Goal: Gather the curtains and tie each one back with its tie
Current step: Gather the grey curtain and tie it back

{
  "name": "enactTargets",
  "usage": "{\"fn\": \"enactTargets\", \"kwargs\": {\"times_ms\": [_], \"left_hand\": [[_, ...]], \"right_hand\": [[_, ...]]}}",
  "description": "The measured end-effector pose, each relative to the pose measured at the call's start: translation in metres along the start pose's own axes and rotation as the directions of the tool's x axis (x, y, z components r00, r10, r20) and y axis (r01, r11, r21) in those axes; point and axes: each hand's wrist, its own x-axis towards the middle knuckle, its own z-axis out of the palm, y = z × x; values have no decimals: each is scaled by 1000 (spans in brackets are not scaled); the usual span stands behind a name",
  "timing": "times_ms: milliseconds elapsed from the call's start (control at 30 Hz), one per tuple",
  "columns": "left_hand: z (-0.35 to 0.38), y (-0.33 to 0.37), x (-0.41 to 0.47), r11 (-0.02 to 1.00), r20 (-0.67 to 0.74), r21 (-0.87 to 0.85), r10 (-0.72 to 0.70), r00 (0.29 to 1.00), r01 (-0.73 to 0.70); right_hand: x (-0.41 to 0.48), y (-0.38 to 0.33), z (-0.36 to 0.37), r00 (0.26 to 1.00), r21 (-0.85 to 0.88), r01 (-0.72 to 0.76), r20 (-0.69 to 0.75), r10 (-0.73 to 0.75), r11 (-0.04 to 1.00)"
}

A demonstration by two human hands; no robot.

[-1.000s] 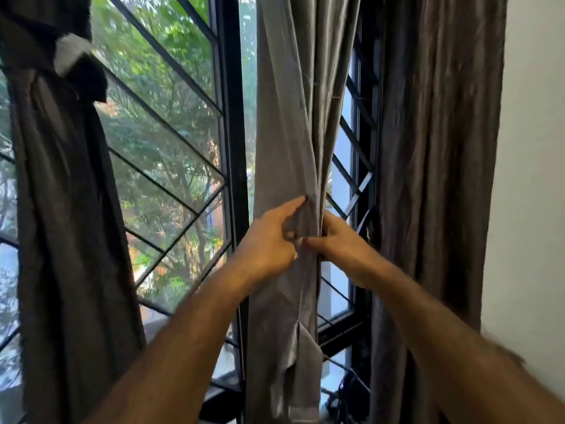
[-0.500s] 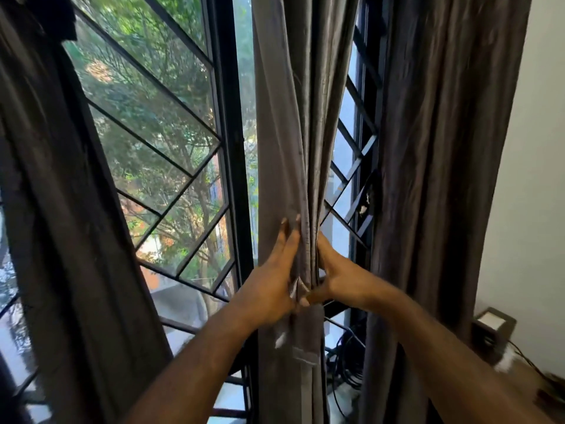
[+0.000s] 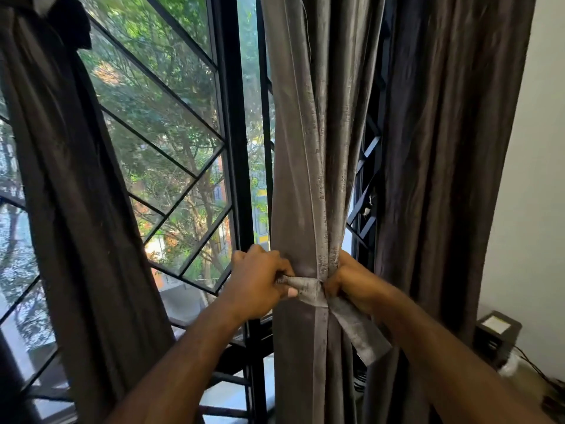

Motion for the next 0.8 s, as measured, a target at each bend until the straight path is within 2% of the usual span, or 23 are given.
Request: {"fn": "enactTargets", "kwargs": {"times_ms": [167,300,433,567,667,800], "left_hand": [[6,0,2,956,29,-293,-22,999,30],[10,0,4,936,50,-343,-62,997,75],[10,6,10,905,117,-414,-48,992,93],[8,11,12,922,83,-380,-49,995,77],[4,3,15,939,-38,-337,-85,996,68],[12,12,16,996,-292,-61,-74,954,59]], "right_hand": [[5,6,6,997,112,0,-75,9,994],[4,6,4,991,154,-21,-127,41,988],[1,5,1,995,187,-31,-87,48,982],[-2,5,8,986,206,53,-165,-19,977],[-3,5,11,965,264,132,-254,-63,956],[-8,4,9,991,423,58,-136,1,904]]}}
